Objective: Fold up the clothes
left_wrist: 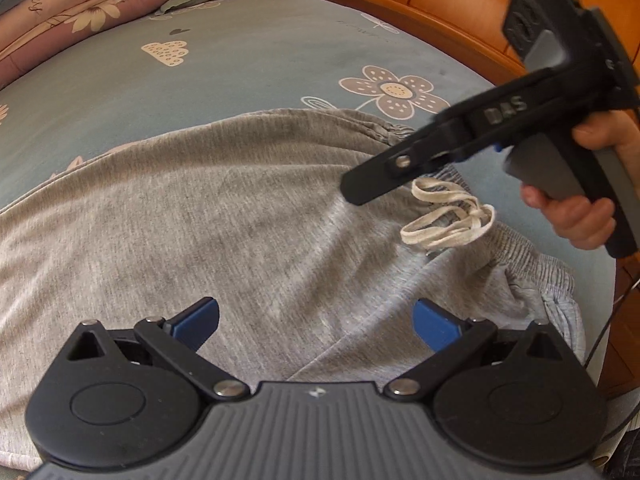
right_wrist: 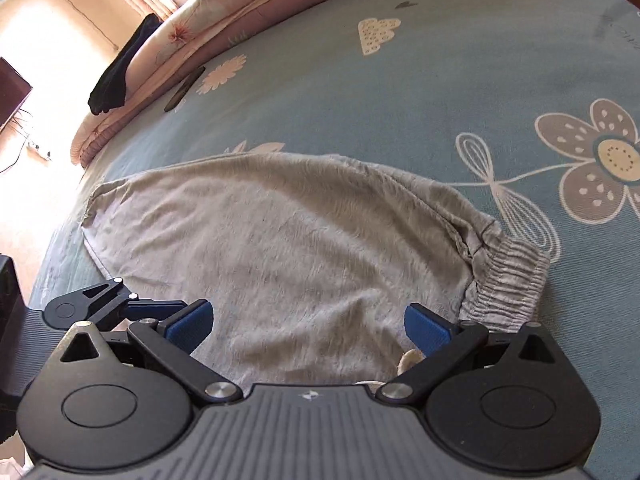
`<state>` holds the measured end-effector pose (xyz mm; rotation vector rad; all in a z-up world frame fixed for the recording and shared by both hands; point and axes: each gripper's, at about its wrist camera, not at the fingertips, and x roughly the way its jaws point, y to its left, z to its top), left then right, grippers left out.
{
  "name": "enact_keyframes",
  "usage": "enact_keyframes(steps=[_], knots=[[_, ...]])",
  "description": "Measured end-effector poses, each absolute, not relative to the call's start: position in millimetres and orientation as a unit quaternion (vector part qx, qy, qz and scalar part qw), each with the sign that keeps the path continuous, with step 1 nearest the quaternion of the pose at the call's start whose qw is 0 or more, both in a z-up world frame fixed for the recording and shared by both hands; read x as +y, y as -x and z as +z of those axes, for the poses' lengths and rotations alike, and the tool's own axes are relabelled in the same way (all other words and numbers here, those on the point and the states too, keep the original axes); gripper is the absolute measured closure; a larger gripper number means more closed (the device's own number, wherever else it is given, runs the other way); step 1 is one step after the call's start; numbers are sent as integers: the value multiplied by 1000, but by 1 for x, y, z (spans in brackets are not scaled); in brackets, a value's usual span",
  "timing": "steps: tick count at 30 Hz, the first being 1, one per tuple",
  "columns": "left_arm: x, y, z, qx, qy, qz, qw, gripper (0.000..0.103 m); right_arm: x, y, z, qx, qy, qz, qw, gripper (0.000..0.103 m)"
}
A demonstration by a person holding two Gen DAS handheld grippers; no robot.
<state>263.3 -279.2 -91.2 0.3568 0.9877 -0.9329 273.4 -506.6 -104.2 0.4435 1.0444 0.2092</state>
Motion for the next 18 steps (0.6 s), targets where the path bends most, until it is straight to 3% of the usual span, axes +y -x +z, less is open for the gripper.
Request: enact_keyframes(steps=[5,11,18], knots=[[-285,-255,-116,487,-178,-449,728,1,-514,-281,-103,504,-215,90,832,1],[-285,-251,-110,462,-216,-470,721,1,-551,-261,-53,502,-122,68,854,1],[-282,-266,-114,494,-179,-462,715,1,-643,-245,-17,524,-15,-58,850,1]])
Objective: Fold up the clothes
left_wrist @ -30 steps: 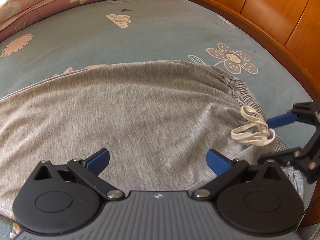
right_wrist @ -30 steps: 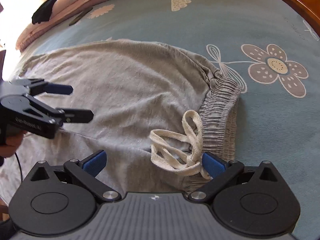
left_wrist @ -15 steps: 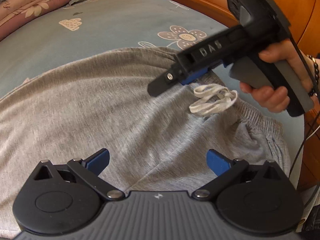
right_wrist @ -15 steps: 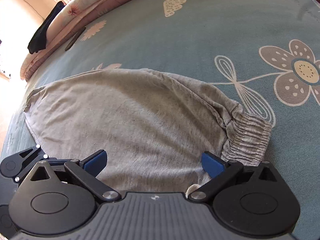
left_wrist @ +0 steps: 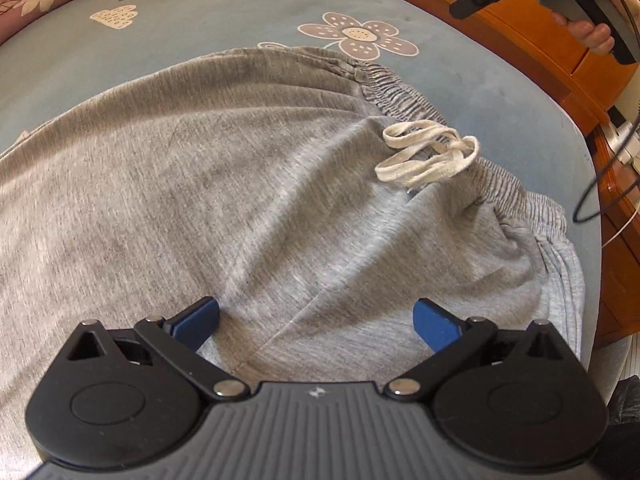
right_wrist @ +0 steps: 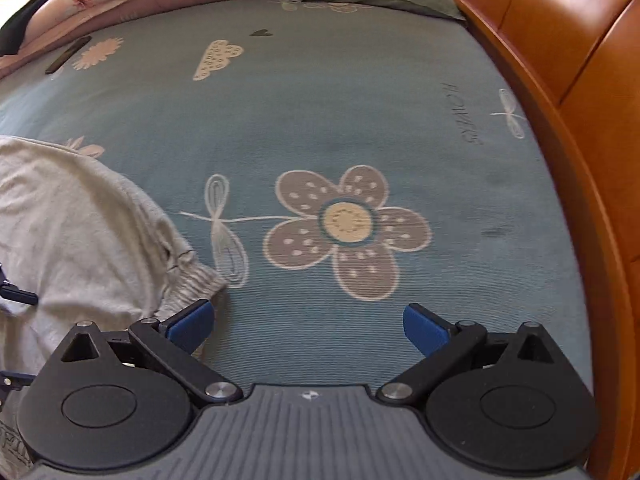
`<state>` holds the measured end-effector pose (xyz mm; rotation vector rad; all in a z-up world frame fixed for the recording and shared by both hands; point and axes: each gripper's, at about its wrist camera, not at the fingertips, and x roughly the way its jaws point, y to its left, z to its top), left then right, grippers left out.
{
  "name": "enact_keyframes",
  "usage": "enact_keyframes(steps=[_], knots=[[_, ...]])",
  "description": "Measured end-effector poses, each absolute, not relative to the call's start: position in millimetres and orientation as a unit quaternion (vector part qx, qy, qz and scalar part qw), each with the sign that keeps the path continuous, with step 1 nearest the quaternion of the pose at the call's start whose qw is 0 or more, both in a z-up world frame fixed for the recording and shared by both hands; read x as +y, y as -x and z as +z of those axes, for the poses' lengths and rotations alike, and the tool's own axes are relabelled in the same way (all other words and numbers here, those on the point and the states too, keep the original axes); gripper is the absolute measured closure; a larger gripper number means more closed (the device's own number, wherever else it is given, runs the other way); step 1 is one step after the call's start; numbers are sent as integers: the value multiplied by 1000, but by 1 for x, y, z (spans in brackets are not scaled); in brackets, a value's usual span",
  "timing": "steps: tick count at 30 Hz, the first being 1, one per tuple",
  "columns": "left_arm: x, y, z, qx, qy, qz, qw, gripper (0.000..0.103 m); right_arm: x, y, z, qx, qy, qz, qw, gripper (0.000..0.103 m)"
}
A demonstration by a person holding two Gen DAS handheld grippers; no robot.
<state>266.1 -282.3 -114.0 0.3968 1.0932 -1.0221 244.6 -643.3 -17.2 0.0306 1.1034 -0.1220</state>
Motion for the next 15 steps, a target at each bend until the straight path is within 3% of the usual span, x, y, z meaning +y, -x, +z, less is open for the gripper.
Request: enact_keyframes(steps=[3,4,7,15], knots=[[-281,-266,-115,492,-178,-459,718,1,-647,-267,-22,501,-40,-44,864,12],[-282,-265,-116,491,-183,-458,718,1,-642,-276,-26,494,-52,-29,867,25],[-283,-263,-117,487,-192,-458,719,1,-603,-307,-42,463,-87,45,881,39],[-283,-267,-118,490,-184,-459,718,1,-497,-344,-83,454,-83,188,867,45]])
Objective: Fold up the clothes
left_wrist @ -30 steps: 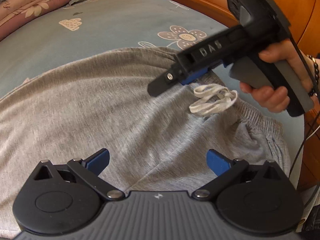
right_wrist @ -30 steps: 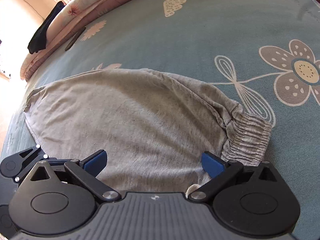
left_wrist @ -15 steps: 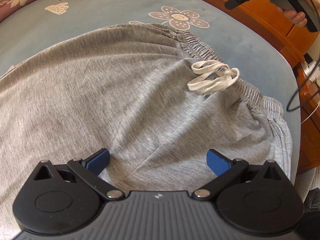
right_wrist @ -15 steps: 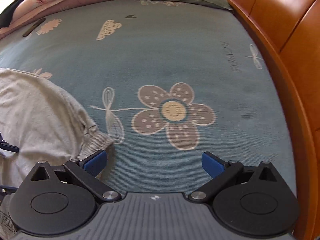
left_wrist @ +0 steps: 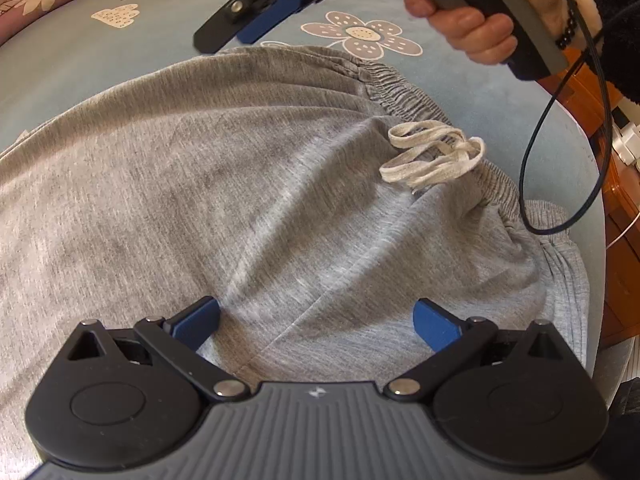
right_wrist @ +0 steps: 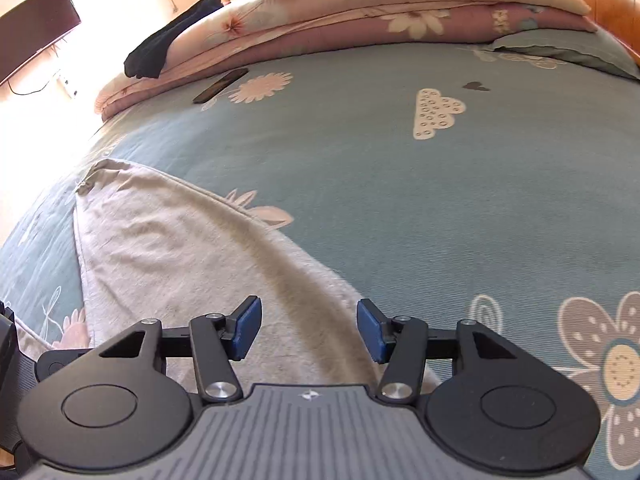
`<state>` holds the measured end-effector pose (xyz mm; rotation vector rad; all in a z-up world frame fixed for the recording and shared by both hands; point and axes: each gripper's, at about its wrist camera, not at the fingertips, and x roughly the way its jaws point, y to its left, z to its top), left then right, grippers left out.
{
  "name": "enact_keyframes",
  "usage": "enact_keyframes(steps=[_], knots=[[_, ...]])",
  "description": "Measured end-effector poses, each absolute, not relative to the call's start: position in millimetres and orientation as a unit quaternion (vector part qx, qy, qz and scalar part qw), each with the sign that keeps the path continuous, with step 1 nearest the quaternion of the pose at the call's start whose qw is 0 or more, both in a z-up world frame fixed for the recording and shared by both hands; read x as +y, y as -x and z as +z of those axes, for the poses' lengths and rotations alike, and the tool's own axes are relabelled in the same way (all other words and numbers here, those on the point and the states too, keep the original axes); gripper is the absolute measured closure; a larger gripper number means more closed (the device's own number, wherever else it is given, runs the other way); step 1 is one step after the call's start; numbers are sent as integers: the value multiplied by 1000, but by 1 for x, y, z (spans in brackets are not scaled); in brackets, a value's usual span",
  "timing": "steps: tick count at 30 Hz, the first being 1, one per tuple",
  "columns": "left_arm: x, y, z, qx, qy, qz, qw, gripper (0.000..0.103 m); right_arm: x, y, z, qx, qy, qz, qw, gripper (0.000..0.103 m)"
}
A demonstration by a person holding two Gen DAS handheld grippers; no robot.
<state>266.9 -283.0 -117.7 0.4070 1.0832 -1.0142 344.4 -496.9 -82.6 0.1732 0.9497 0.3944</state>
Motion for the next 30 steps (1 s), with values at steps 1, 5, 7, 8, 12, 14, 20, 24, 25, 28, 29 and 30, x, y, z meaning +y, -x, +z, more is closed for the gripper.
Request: enact_keyframes(steps=[1,5,7,8,12,14,20,24,25,28,29,30], knots=[[-282,-267,-118,489,-183,-458,720,1,-492,-346,-90,464,-76,184,863,45],[-282,-265,-118,486,-183,-458,722,1,-488,-342,-115,495,-94,167,847,43],[-281,-266,-118,486,-182,-460,720,1,-486,-333,-113,506,-96,180,838,42],[-280,-267,-118,487,-180,-461,720,1,-485,-329,-113,512,-96,188,833,42],[-279,-267,-118,484,-183,-465,718,1,-484,-315,-114,542,-125,221,801,35],[-280,-266,-118,481,-190,-467,717,1,-485,-315,-110,549,-137,237,790,30],[-279,-264,-118,476,-195,-470,718,1,-501,-327,-80,475,-147,190,847,31],[-280,-263,-118,475,-197,-468,719,1,-513,-338,-77,443,-142,135,875,32],[-280,-264,-117,475,-194,-468,719,1,-515,-339,-76,438,-142,127,878,32],[-278,-266,-120,477,-188,-466,721,1,-520,-339,-86,470,-161,136,857,32],[-278,-266,-120,477,-188,-466,721,1,-518,-338,-91,481,-157,141,851,32],[-278,-266,-121,477,-187,-466,722,1,-513,-337,-96,491,-149,145,846,32]])
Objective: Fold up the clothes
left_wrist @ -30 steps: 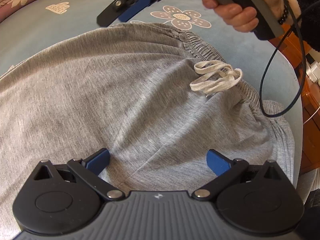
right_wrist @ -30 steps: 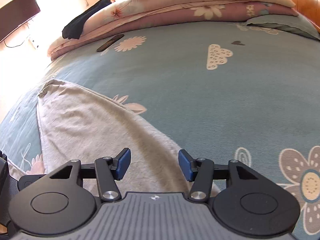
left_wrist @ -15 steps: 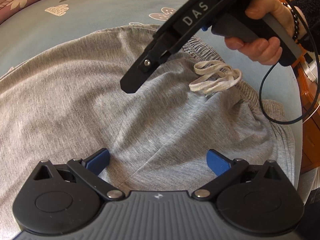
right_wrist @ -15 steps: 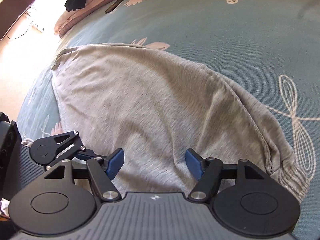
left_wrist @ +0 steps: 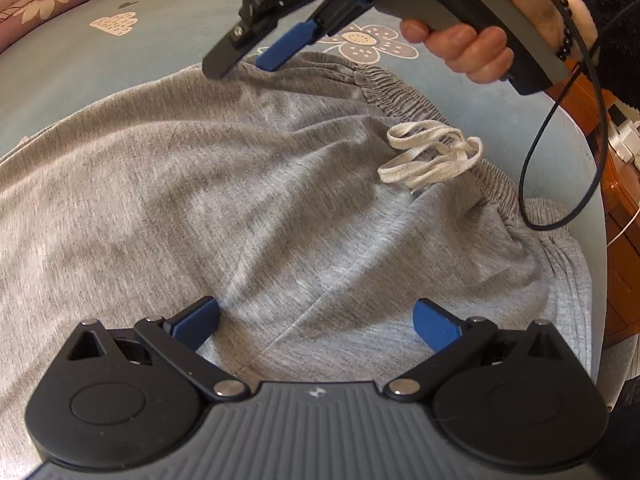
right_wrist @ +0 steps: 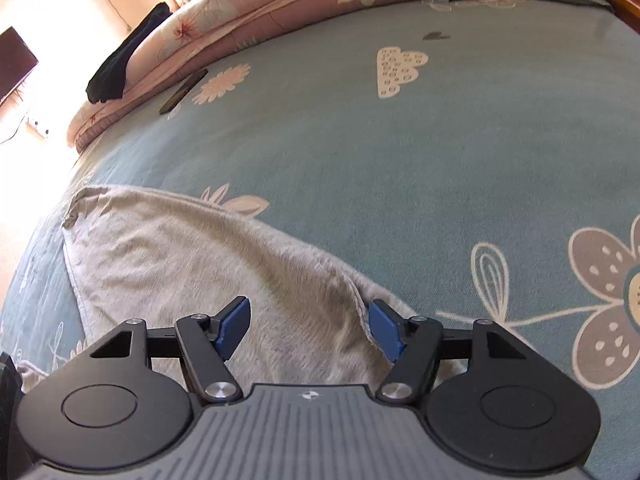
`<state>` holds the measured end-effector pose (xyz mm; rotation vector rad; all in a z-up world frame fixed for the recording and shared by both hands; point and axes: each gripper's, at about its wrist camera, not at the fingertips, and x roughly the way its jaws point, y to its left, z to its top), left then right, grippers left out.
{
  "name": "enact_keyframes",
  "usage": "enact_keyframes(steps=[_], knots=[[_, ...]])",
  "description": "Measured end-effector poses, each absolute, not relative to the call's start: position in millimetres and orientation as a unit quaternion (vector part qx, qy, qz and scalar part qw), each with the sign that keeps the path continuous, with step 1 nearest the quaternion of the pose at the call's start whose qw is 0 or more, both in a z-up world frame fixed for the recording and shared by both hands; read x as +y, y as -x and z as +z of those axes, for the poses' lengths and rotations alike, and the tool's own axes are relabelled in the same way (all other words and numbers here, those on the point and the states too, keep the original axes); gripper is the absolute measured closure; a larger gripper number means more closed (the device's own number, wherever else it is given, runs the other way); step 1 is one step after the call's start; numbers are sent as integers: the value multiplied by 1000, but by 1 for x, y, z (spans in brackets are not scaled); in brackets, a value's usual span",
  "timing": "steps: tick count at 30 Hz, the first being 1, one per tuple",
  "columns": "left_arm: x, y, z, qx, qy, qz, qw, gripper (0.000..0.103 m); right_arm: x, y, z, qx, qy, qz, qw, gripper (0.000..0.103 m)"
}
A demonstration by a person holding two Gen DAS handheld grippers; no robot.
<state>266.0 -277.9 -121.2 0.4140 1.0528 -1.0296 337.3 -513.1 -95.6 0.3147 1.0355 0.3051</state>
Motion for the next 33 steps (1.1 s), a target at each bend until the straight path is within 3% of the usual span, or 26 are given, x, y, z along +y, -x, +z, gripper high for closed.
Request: enact_keyframes(steps=[6,9,12,14,19,26,33], knots=[[-275,-265,-121,473,-191,-470,721,1,-513,-335,-92,483,-145,148,851,33],[-274,-264,-122,471,-193,-471,720,1,-526,-340,-78,452,-140,118,873,42],[-273,-264,-122,472,-191,-470,721,1,-542,-350,-74,444,-118,67,885,62],[-273,-264,-123,473,-187,-469,722,1,-549,-355,-83,464,-106,55,878,89],[-271,-263,-124,471,-185,-469,724,1,-526,-343,-98,500,-41,103,859,90],[-273,-262,-125,468,-191,-473,722,1,-505,-332,-94,486,17,121,865,87],[-273,-262,-126,468,-190,-471,724,1,-500,-337,-105,503,37,126,854,77]])
